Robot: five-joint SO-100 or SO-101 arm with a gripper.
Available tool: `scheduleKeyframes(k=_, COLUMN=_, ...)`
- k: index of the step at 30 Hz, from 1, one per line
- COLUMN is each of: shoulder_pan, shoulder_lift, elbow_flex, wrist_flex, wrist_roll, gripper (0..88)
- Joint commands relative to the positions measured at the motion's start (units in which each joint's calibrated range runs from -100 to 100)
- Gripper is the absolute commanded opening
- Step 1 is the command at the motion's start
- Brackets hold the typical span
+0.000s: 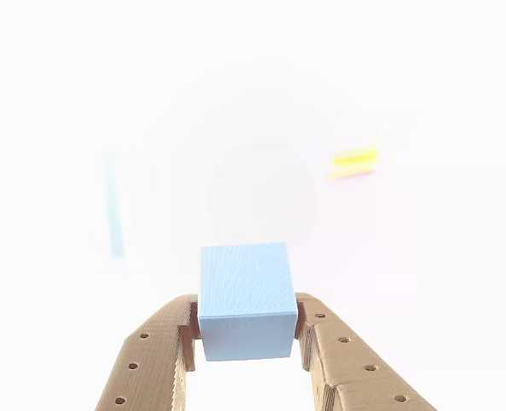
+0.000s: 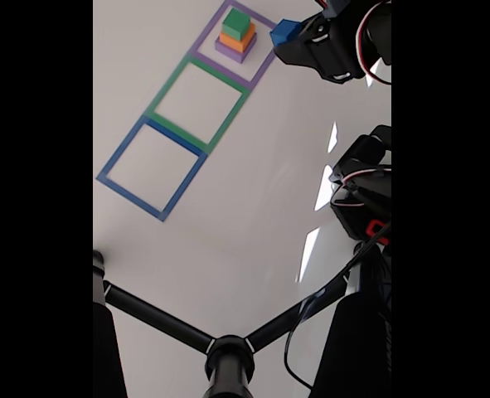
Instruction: Tower of hanoi
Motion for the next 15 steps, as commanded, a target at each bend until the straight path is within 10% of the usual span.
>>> scheduleKeyframes(k=1, shoulder_pan=-1.38, shoulder_lift=-0.96, elbow_flex=-3.09, wrist_flex=0.79, wrist_roll=0.59, gripper=1.5)
scheduleKeyframes(k=15, shoulder_pan=-2.91, shoulder_lift=-5.81, elbow_flex=13.82, wrist_flex=-9.17, wrist_roll=0.59, gripper=1.8)
